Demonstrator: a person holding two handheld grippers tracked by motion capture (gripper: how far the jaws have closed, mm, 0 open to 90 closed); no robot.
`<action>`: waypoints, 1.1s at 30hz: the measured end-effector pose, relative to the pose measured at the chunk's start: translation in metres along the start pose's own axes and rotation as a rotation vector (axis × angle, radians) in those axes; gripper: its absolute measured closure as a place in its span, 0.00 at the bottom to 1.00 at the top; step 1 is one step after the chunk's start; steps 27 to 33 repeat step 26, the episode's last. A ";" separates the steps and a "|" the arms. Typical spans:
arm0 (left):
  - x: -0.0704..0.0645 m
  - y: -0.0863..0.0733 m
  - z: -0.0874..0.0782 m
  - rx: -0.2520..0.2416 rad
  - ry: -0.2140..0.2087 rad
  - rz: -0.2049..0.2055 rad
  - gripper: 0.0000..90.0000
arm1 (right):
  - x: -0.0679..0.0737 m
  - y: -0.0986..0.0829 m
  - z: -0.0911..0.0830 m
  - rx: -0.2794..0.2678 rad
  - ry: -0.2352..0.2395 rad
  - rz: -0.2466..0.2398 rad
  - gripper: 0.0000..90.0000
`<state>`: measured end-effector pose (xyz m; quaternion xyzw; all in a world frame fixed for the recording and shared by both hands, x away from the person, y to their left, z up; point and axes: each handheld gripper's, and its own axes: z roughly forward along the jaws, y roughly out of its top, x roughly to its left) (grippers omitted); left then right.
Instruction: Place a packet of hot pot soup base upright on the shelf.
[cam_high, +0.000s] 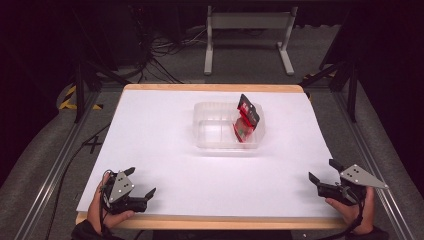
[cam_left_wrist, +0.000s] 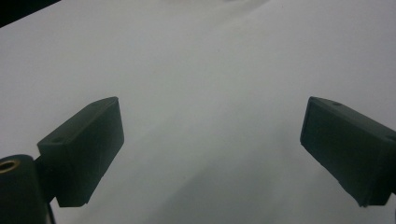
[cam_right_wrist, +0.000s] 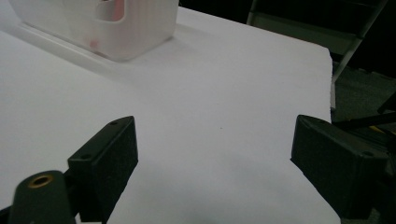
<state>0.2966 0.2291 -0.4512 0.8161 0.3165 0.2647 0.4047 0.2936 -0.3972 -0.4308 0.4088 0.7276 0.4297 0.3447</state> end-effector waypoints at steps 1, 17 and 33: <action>0.000 0.000 0.000 -0.002 -0.001 -0.003 0.08 | 0.001 0.000 0.000 -0.001 0.001 -0.001 0.17; 0.002 0.000 0.001 0.004 0.007 -0.003 0.08 | 0.017 0.008 0.004 0.006 0.010 -0.073 0.19; 0.003 0.001 0.003 0.007 0.011 -0.007 0.08 | 0.020 0.009 0.007 0.003 0.031 -0.092 0.18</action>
